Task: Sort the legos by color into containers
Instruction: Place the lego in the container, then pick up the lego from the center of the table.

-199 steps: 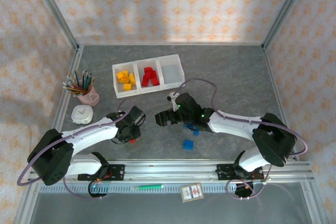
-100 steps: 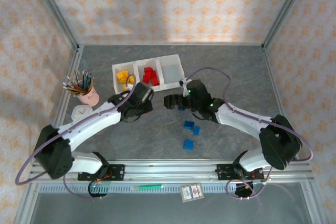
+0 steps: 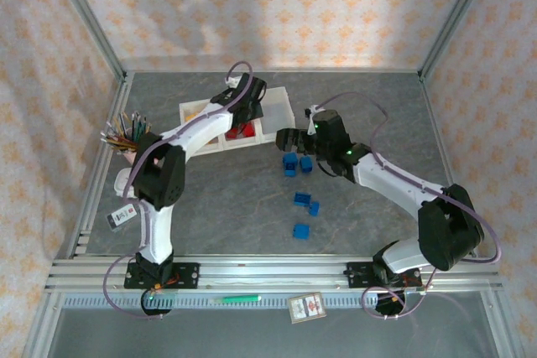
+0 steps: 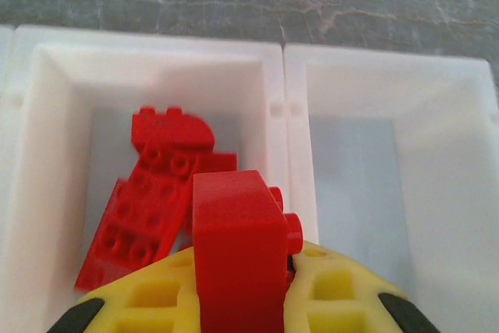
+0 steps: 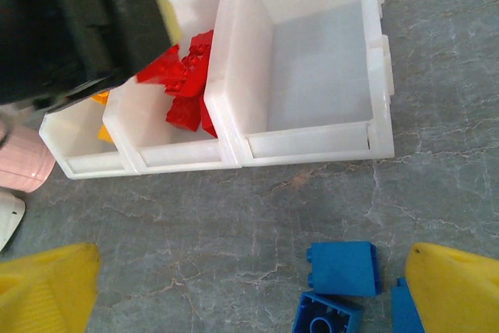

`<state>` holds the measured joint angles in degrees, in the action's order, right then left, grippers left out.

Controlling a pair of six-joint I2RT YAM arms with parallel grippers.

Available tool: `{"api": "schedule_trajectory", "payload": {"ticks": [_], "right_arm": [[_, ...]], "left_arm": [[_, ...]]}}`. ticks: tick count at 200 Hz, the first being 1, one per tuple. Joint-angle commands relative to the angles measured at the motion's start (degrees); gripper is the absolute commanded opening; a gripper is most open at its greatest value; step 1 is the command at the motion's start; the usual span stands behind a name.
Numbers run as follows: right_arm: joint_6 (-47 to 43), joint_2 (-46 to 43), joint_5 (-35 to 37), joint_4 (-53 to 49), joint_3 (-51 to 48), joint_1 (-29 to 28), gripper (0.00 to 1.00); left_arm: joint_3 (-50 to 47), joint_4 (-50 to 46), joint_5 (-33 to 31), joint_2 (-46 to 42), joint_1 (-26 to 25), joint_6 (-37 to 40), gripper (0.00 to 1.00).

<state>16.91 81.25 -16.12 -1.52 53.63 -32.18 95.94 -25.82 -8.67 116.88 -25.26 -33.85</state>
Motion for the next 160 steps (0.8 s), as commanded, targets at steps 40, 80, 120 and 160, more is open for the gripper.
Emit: {"api": "schedule_trajectory", "payload": {"ticks": [40,80,120,160], "right_arm": [[-1.52,0.66,5.33,-3.54,2.45,0.63,1.0],[-2.41,2.03,10.27,-7.93,4.37,0.68,1.0],[-2.17,4.99,14.74,-12.4,4.0,0.63,1.0],[-0.98,6.79,14.34,-14.85,1.2,0.63,0.95]], "left_arm": [[5.85,-2.8,-1.72,3.29,1.44,3.41,0.57],[0.24,-1.8,-0.19,-5.29,0.64,3.73,0.62],[-14.26,4.15,3.89,-17.99,-3.47,4.49,0.69],[-28.23,10.96,10.35,-28.06,-7.16,2.17,0.8]]}}
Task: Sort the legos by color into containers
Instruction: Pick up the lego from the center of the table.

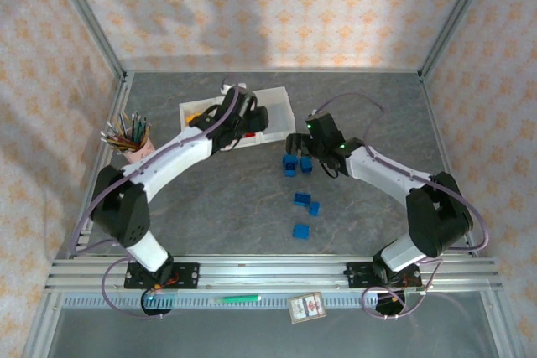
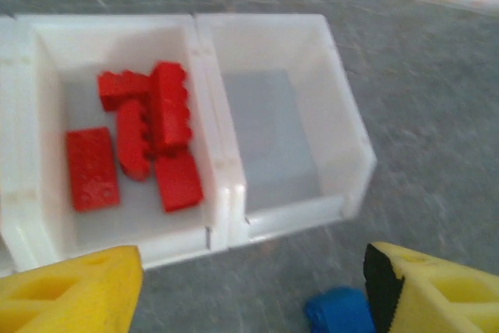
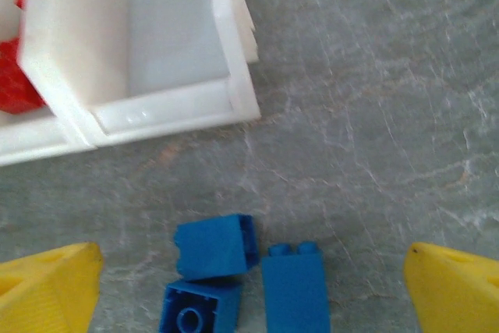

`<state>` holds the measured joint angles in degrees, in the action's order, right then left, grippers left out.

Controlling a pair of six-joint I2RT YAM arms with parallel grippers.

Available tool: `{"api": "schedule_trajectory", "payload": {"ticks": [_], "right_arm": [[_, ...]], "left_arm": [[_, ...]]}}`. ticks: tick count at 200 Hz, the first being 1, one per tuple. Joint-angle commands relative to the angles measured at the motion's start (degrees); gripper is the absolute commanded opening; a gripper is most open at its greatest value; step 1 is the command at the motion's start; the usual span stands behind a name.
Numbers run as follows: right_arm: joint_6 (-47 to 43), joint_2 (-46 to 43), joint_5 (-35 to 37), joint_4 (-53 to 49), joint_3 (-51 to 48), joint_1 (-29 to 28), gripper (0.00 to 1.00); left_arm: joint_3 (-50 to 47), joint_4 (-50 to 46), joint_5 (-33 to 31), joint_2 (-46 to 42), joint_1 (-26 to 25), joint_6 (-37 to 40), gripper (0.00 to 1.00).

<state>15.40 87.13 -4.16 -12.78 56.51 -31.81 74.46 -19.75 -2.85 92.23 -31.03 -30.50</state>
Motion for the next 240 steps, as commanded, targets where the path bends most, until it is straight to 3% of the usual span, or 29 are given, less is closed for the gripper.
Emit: {"api": "schedule_trajectory", "payload": {"ticks": [1,82,136,212,240], "right_arm": [[0.52,0.92,2.4,-3.63,-1.76,0.26,0.95],[0.33,5.39,0.21,-2.71,-5.23,0.26,0.73],[-1.61,9.74,0.75,-1.06,-2.22,0.26,0.62],[-3.64,10.26,1.45,-0.18,-0.67,0.41,0.35],[-4.95,7.39,2.48,-2.31,1.22,0.38,0.33]], "left_arm": [[-7.03,5.06,4.7,-3.65,-1.49,-1.2,0.8],[-23.23,16.48,5.9,-15.39,-3.95,-10.1,0.97],[-23.65,17.72,5.76,-14.74,-3.98,-11.77,0.99],[-22.14,16.79,5.4,-13.77,-3.87,-11.74,0.99],[-21.04,17.0,4.88,-14.6,-3.79,-10.92,0.99]]}}
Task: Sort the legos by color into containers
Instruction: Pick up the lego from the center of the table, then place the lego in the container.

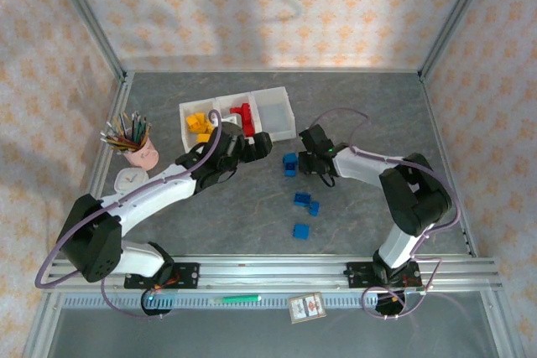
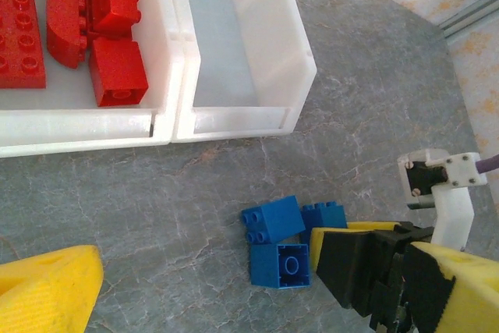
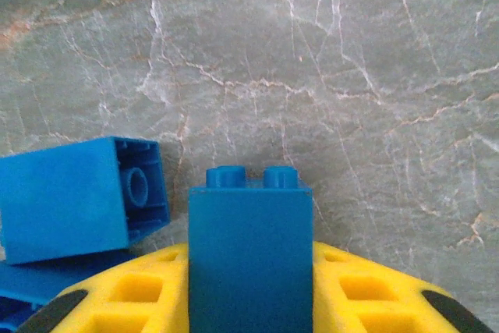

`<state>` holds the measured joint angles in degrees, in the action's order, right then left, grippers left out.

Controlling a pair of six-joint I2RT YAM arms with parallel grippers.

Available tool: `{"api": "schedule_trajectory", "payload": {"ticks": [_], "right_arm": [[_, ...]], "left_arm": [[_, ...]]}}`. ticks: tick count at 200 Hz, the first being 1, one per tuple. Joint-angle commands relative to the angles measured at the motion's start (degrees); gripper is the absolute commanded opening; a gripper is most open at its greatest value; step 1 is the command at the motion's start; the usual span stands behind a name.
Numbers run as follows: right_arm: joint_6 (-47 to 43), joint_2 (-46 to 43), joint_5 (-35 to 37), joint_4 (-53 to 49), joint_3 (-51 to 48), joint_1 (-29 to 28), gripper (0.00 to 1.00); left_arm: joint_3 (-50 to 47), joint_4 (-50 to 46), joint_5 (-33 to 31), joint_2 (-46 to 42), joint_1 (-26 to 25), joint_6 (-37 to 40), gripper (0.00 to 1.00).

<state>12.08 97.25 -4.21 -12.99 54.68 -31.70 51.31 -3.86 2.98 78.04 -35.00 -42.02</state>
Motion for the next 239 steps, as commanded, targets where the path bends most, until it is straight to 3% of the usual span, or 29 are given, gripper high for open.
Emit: {"api": "schedule_trajectory", "payload": {"ticks": [1,47,155,195,239], "right_arm": [[-1.67,-2.84,2.53,-2.24,3.15,0.26,0.33],[-2.93,-3.8,2.27,-5.38,10.5,0.27,0.33],[-3.89,17.96,-0.29,-6.29,38.27,0.1,0.36],[-4.53,21.64,-0.18,-7.04,44.02,0.05,0.54],[-4.62,14.81,-0.73,-5.66,37.46,0.06,0.61]], "left_arm": [[2.12,1.12,-1.0,-0.47,0.24,0.65,0.99],[3.85,1.57,-1.14,-1.18,2.37,2.03,0.99],[5.51,3.84,-1.49,2.15,9.27,1.62,0.99],[6.05,4.4,-1.09,3.62,9.43,1.81,0.99],[4.98,4.73,0.96,2.67,9.51,3.08,0.99]]}}
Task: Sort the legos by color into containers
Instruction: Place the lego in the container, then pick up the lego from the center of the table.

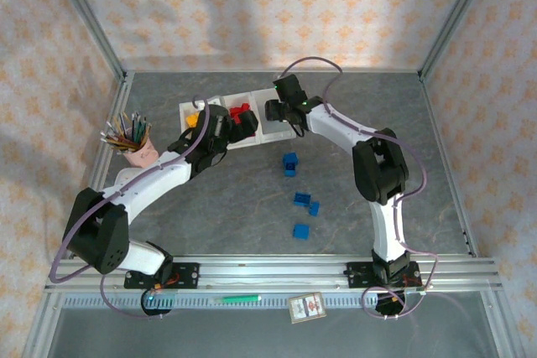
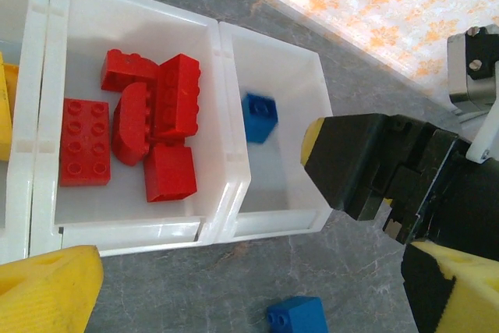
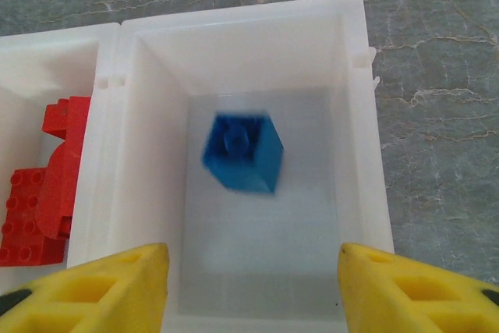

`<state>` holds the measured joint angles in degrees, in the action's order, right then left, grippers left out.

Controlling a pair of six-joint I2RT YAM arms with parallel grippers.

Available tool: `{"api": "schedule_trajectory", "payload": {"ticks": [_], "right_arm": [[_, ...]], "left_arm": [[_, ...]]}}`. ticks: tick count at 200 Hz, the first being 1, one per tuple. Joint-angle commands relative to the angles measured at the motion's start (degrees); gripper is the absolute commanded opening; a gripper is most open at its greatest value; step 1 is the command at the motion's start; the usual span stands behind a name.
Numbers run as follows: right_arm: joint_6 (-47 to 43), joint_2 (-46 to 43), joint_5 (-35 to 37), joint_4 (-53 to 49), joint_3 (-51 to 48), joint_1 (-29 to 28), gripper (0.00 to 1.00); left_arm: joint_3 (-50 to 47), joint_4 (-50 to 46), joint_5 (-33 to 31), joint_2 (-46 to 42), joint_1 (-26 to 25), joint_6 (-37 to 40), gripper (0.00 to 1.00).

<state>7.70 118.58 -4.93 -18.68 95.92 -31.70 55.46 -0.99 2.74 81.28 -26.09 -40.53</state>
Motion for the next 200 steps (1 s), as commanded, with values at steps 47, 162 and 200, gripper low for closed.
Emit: {"api": "schedule_trajectory", "payload": {"ticks": [47,162,200], "right_arm": [[2.8,-16.22,1.14,-0.49,-17.25,-1.05,0.68],[15.79,-21.45,7.53,4.53,-35.76,-9.23,0.82],[15.07,-18.33,8.64,5.55,-34.88,-9.69,0.7]], "left_arm": [[-2.16,0.79,2.41,-3.09,-1.14,1.67,0.99],[-12.51,1.06,-1.76,-9.65,-7.79,-2.69,0.99],[-13.75,1.59,-2.5,-9.34,-7.91,-3.65,0.99]]}}
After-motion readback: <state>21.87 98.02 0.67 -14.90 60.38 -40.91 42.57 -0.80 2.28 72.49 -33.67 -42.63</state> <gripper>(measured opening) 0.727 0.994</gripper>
